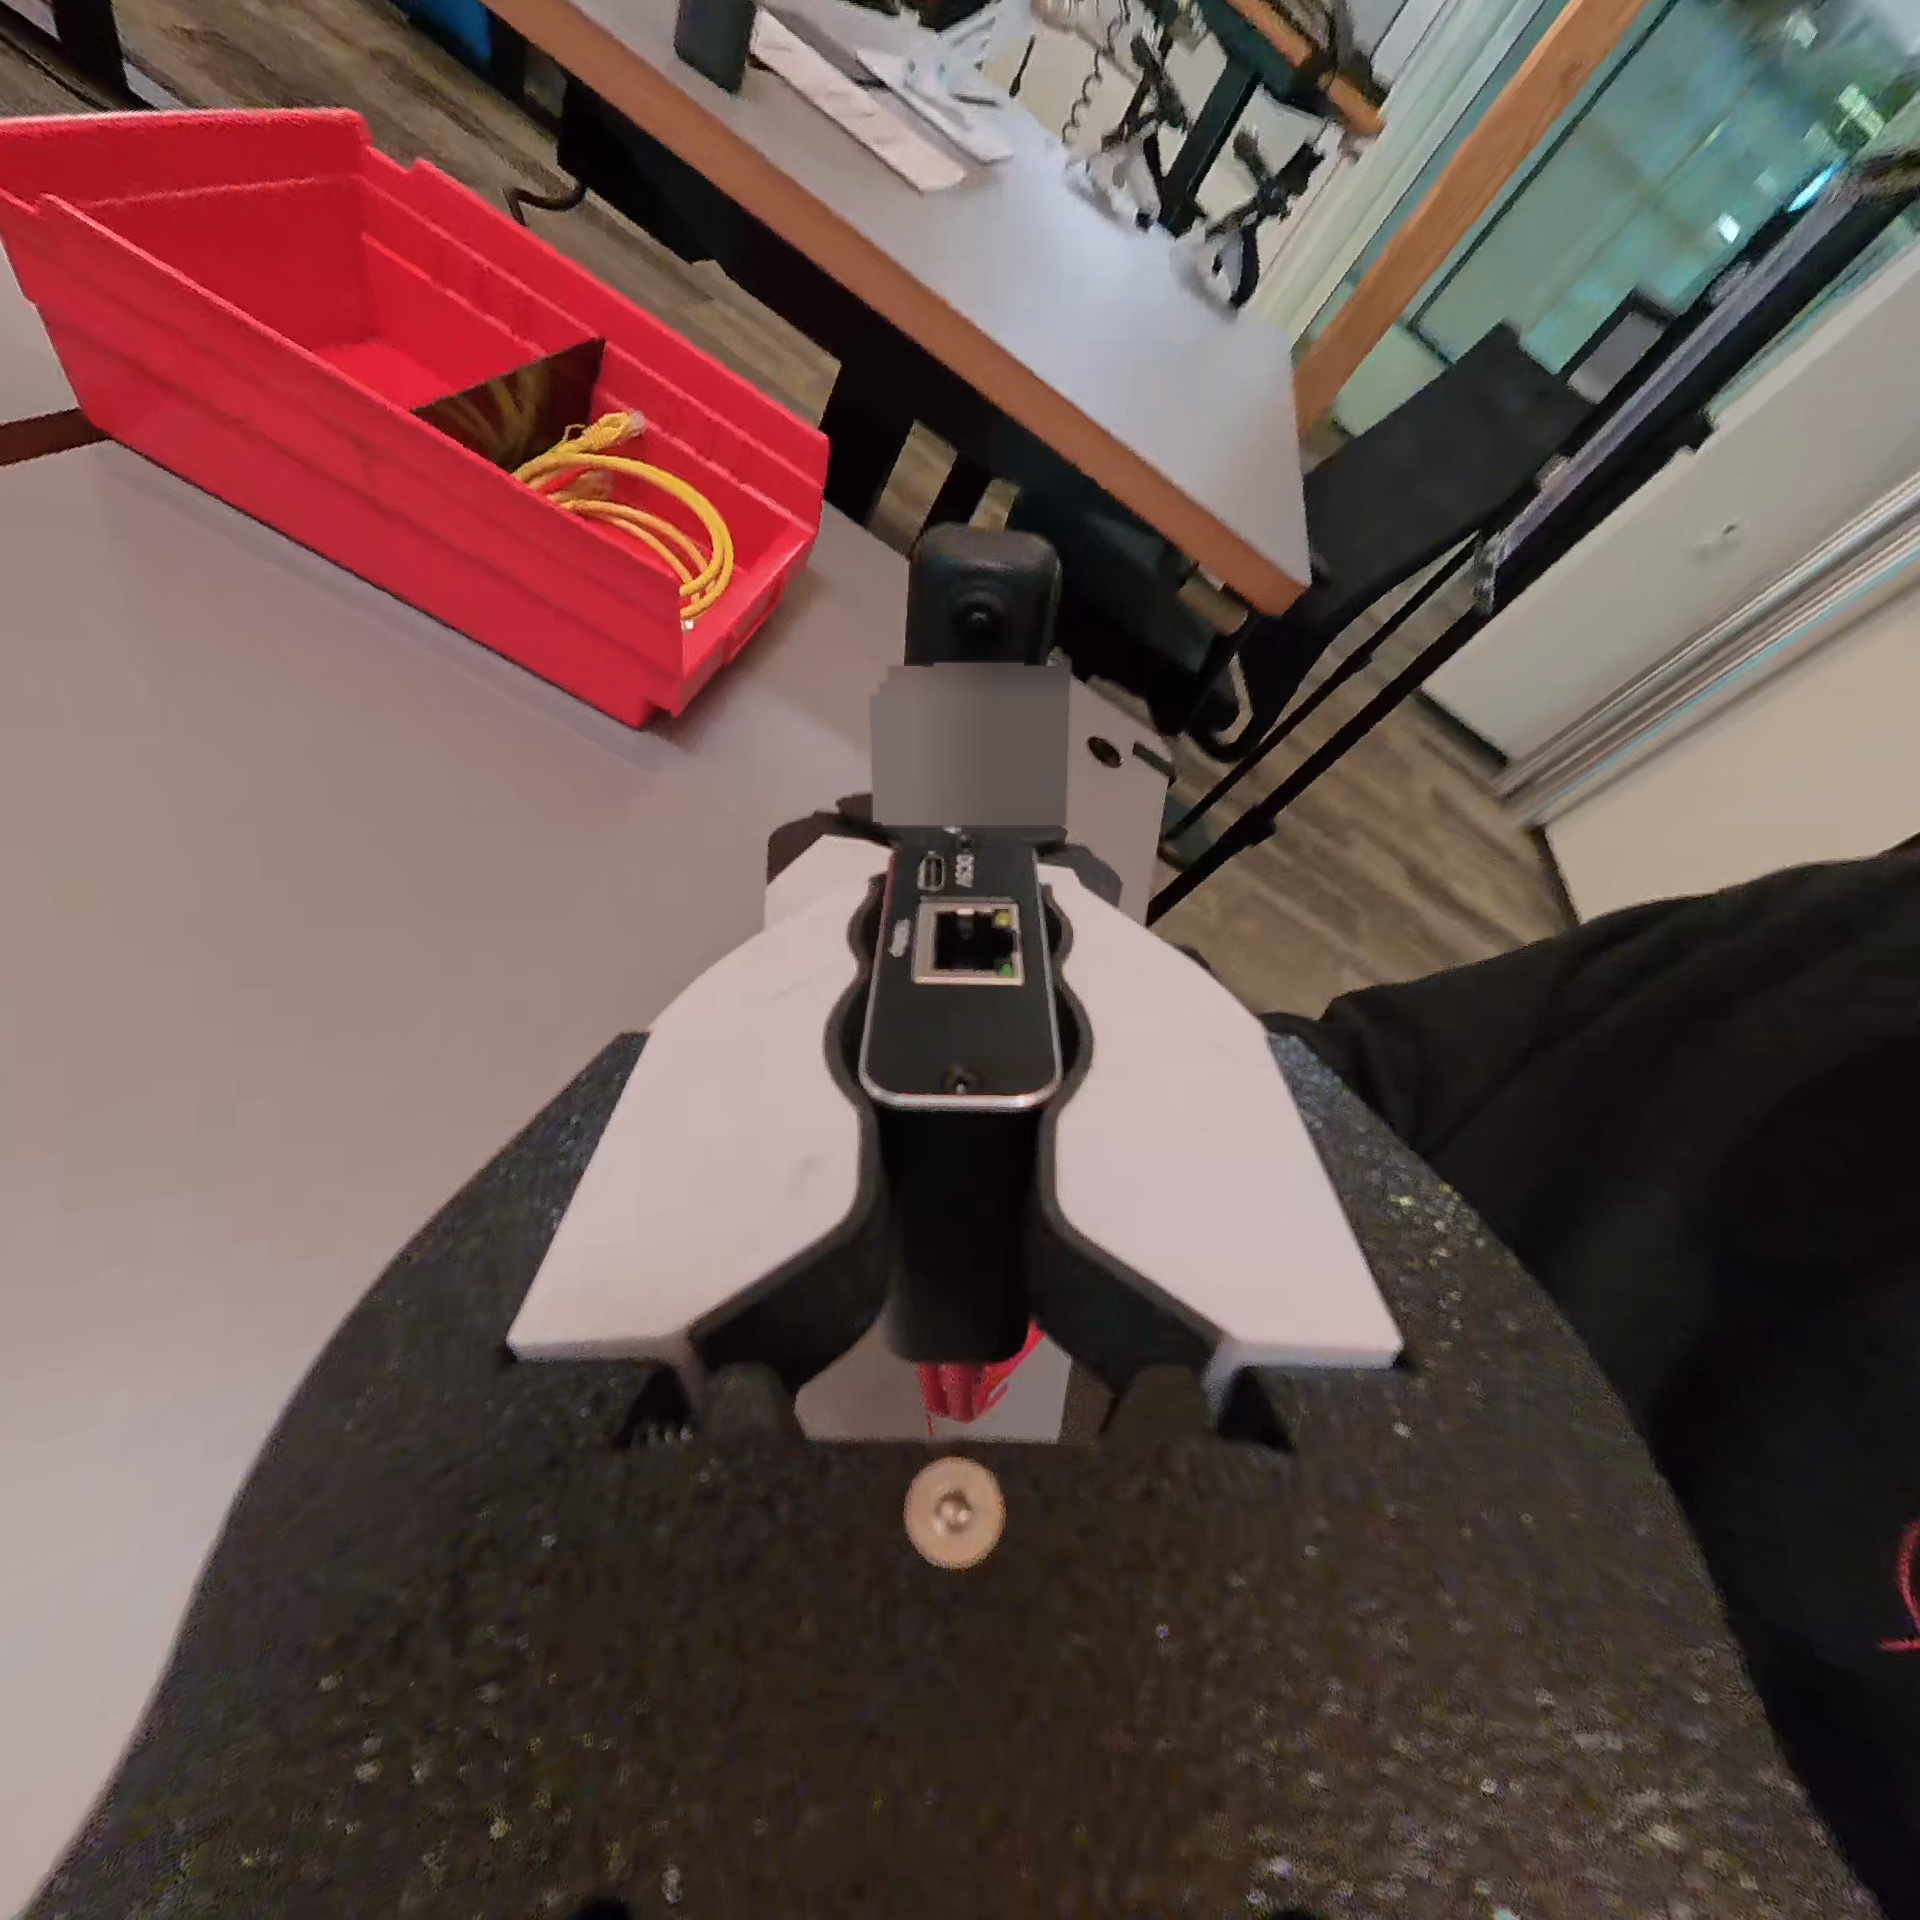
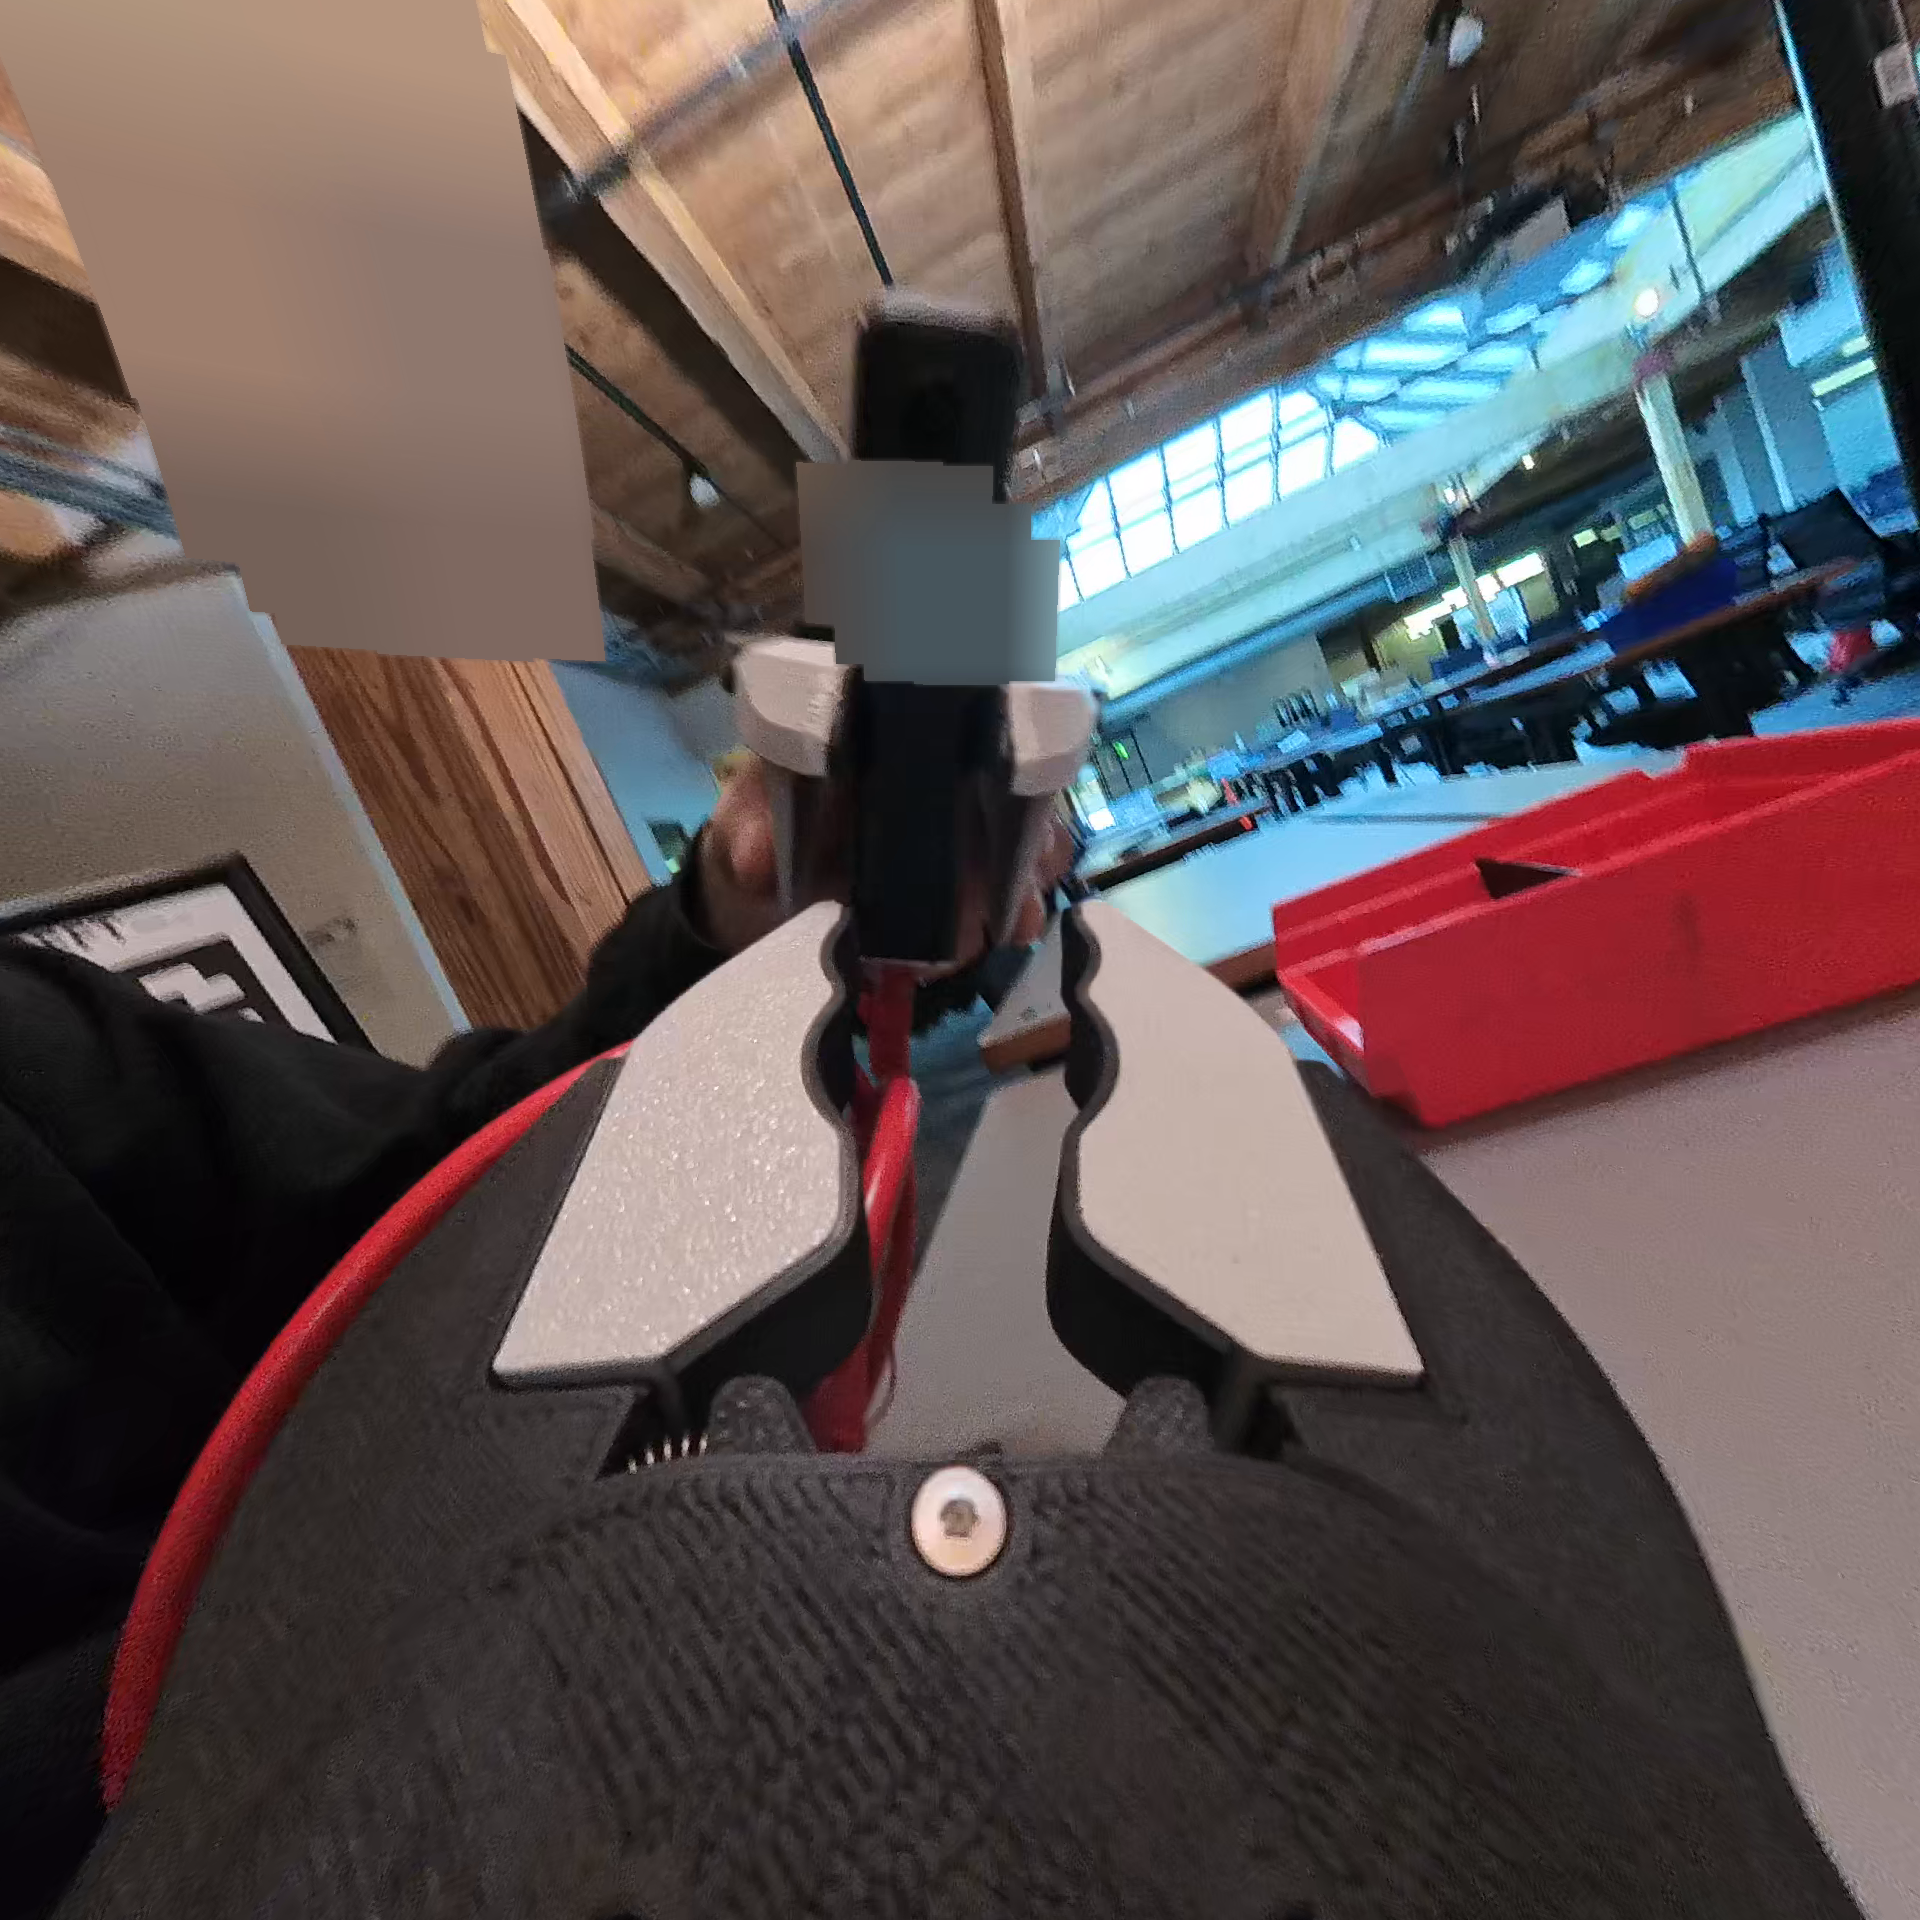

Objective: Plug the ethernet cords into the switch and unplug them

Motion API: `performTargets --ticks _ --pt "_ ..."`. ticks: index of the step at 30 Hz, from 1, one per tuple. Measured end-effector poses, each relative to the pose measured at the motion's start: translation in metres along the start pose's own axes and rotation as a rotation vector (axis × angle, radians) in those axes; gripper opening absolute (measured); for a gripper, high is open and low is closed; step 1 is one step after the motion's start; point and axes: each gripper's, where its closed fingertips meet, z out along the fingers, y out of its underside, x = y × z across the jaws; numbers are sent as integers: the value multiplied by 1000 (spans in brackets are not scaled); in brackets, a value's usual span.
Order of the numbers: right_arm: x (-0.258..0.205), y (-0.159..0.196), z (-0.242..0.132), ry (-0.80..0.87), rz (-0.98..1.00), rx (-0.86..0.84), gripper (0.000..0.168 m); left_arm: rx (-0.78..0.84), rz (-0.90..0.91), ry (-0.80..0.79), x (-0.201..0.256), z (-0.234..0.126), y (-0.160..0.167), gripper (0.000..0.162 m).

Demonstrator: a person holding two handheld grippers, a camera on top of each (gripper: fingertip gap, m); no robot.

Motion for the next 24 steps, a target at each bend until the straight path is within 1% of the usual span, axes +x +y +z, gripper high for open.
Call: performTargets --ticks 2,5,6,7,11,13,15,16,20,22,24 --pt "-5 -4 3 -33 33 35 37 6 -8 3 -1 0 -1 27" --pt "-8 5 9 -44 13 -25 35 1 7 -6 0 3 0 27" --pt "-11 6 10 -57 12 -28 31 1 19 0 2 4 0 27" --pt "-13 3 10 -69 1 -11 24 5 27 -2 3 5 -1 27" --pt "-15 0 10 -81 -13 19 24 21 51 -16 7 7 -6 27" --pt "-17 -2 10 -95 -26 36 24 50 71 2 12 8 -10 28" --pt "-20 -4 10 -114 -26 60 24 92 77 20 18 7 -15 35" --pt "-19 -5 10 -110 -16 63 24 106 78 9 18 6 -17 41" --pt "-16 -13 5 -104 16 118 23 119 178 -96 17 -12 -14 51" --pt "-13 -17 1 -92 14 136 24 93 230 -184 12 -23 -4 52" --pt "-14 -20 -2 -95 6 143 24 46 259 -235 8 -30 10 53"
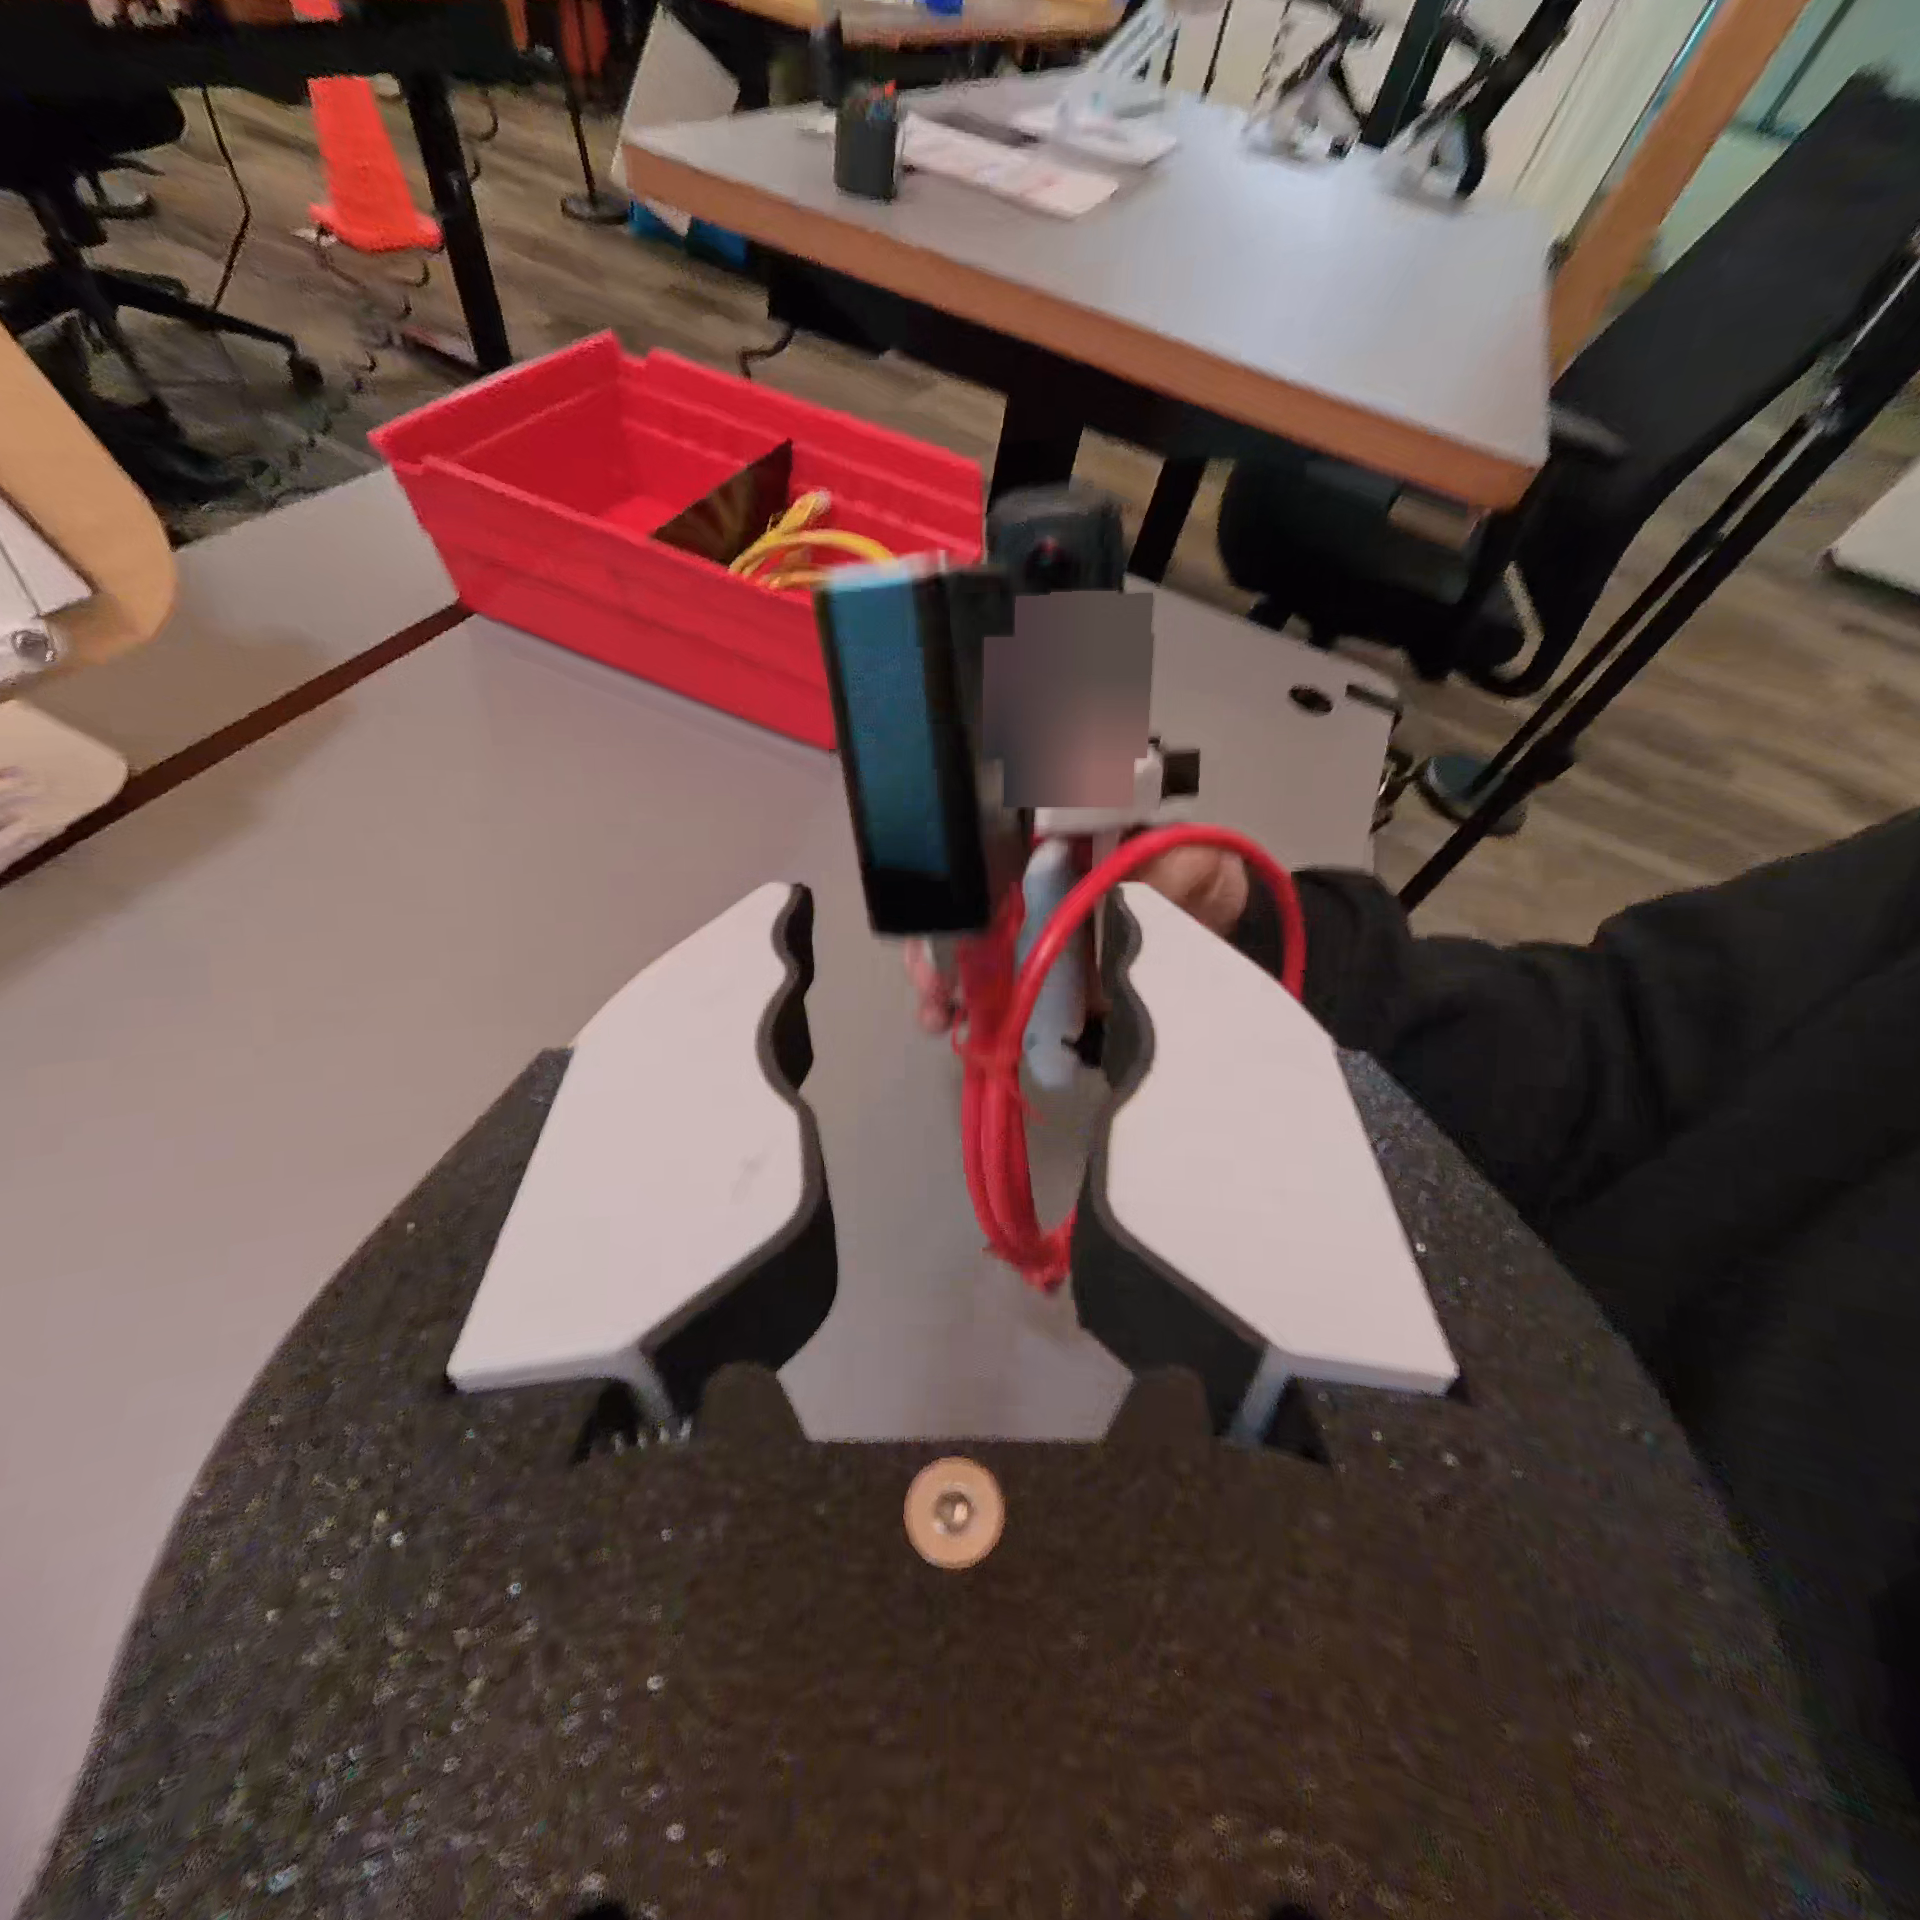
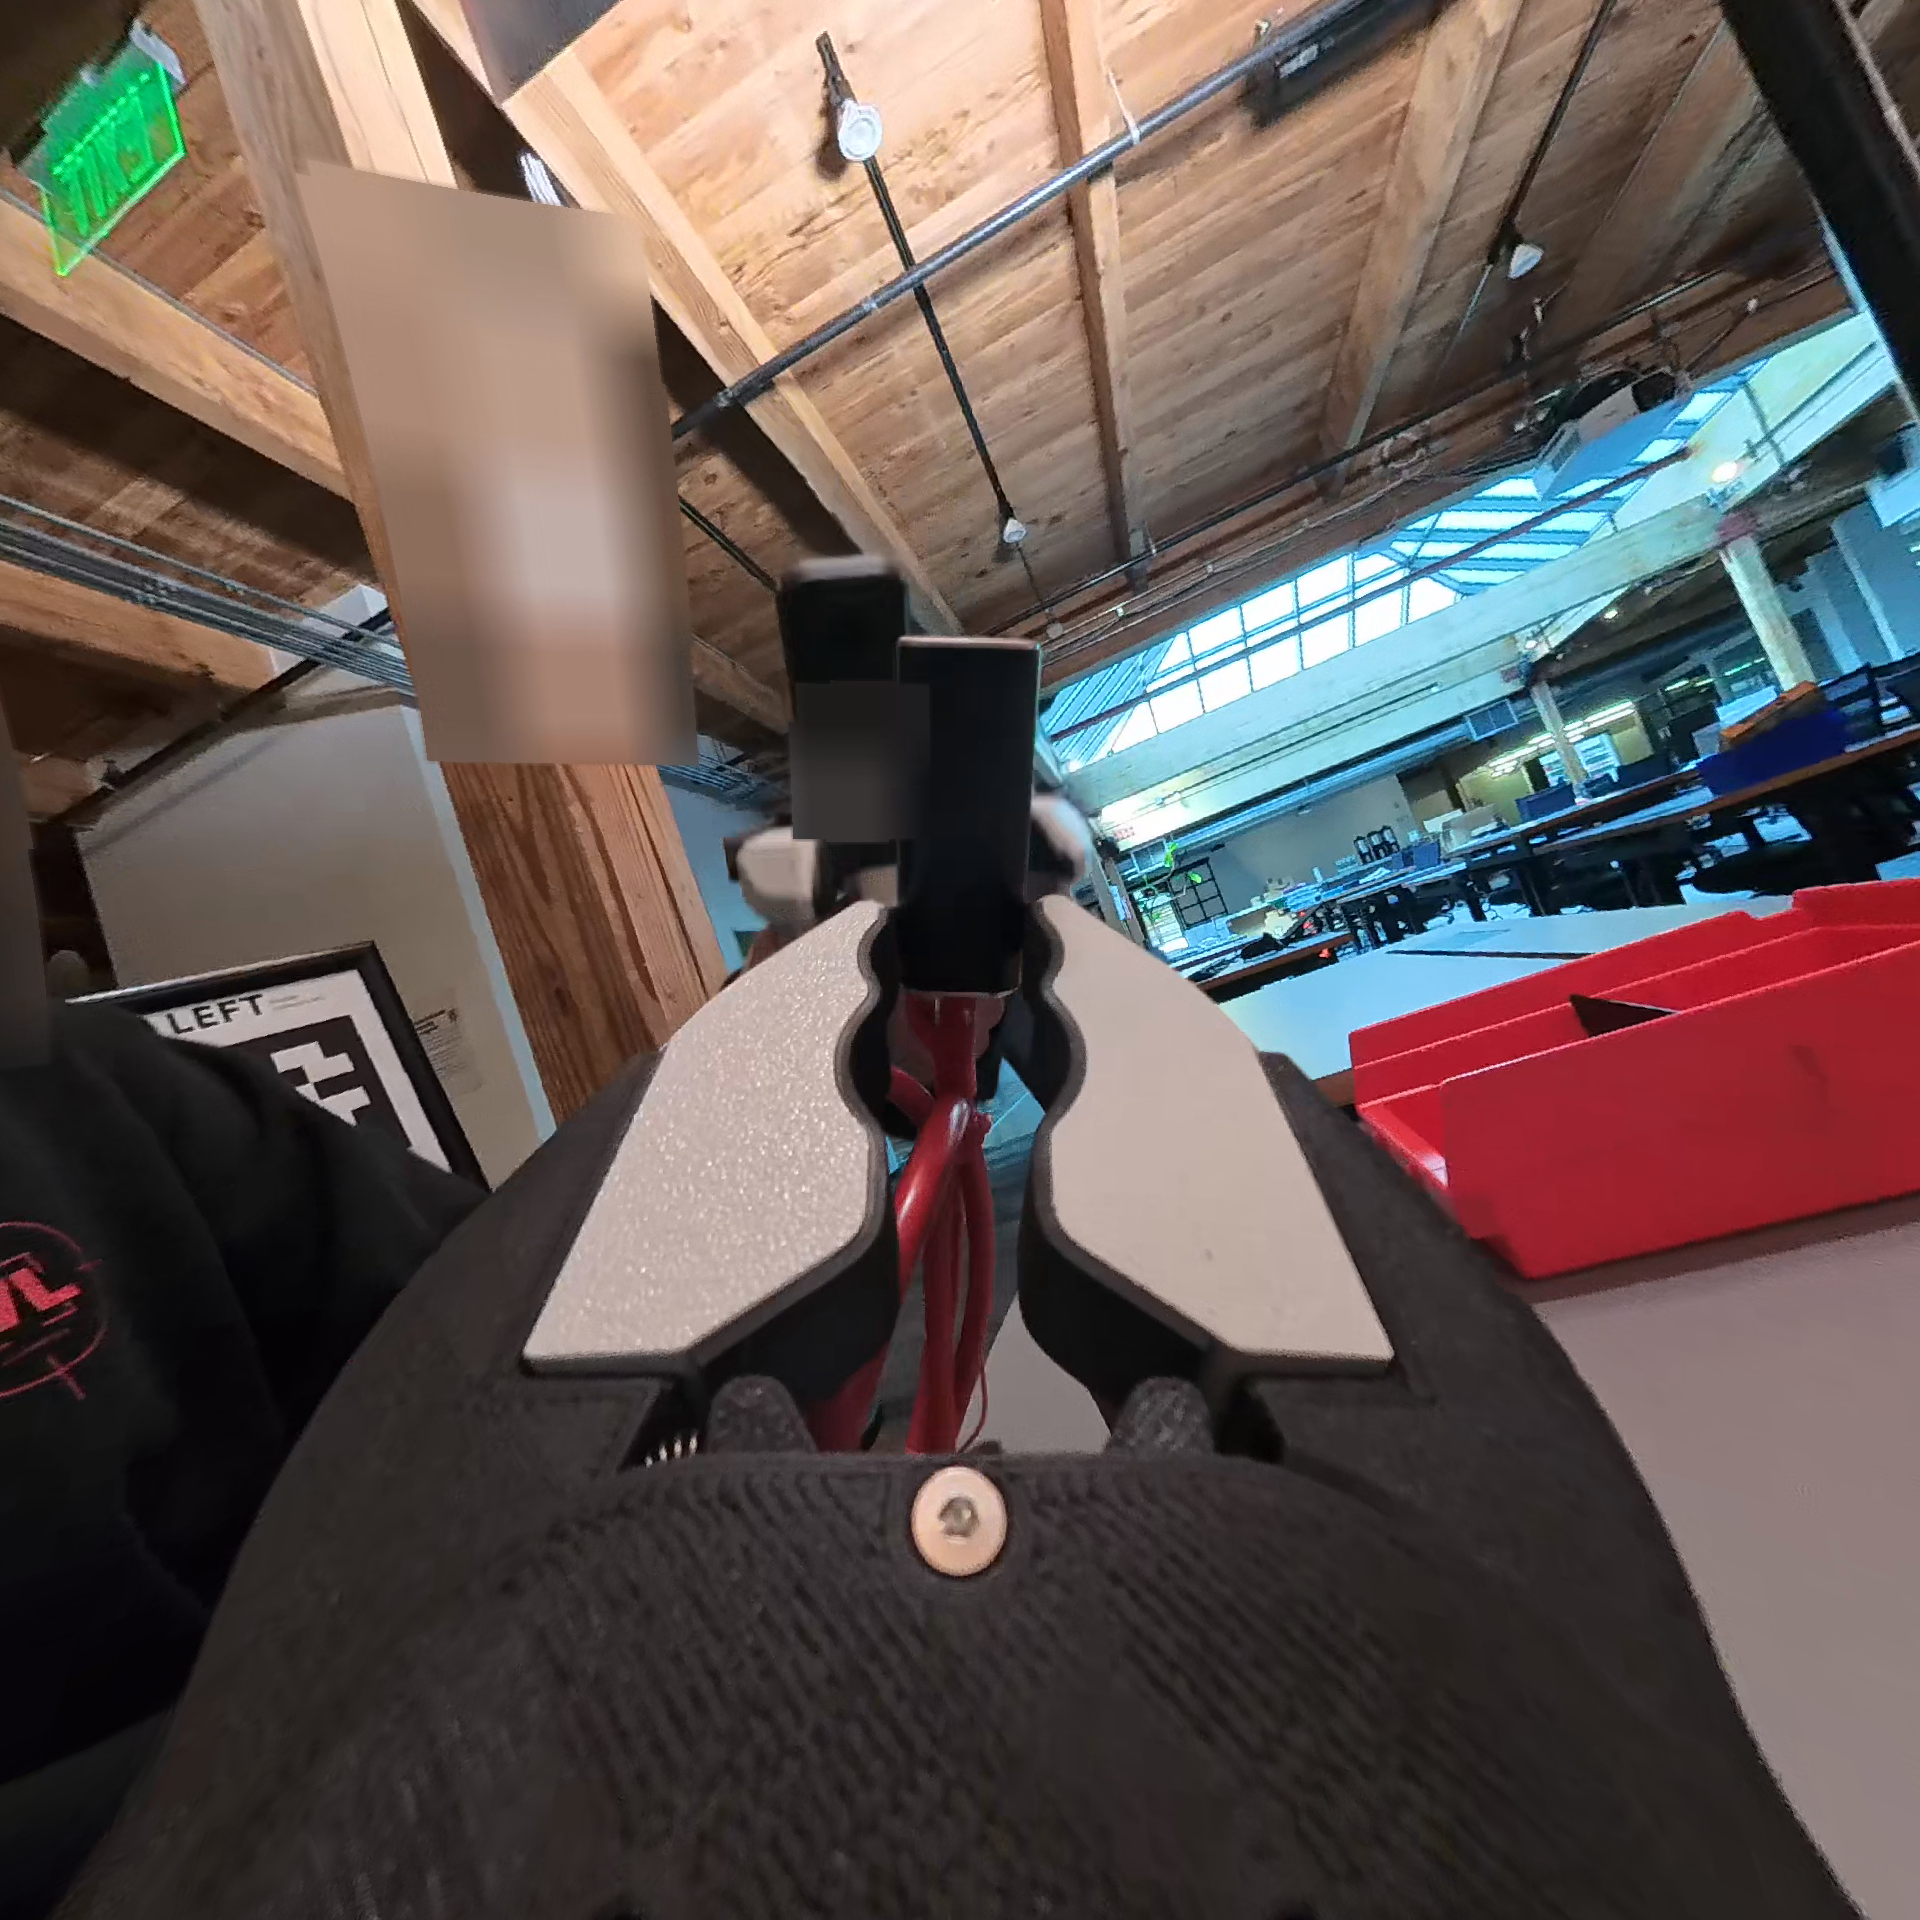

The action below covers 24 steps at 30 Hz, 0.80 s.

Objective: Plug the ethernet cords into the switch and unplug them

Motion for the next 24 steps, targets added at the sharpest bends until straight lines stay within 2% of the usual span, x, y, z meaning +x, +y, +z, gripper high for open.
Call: performTargets --ticks 4,7,10,16,22,24 --pt "-5 -5 2 -11 -4 16 23 -74 -15 34 6 1 26 43" --pt "-10 0 8 -23 -24 -22 23 -48 -25 90 15 8 27 38" --pt "-11 5 12 -11 -42 -48 23 -29 -1 117 18 12 27 20" --pt "-10 10 9 -24 -21 -86 23 0 -11 119 16 13 31 13" --pt "-2 11 8 12 13 -79 24 6 -8 31 8 14 34 13" --pt "7 5 2 70 4 -56 31 -11 -16 -27 0 14 38 13"
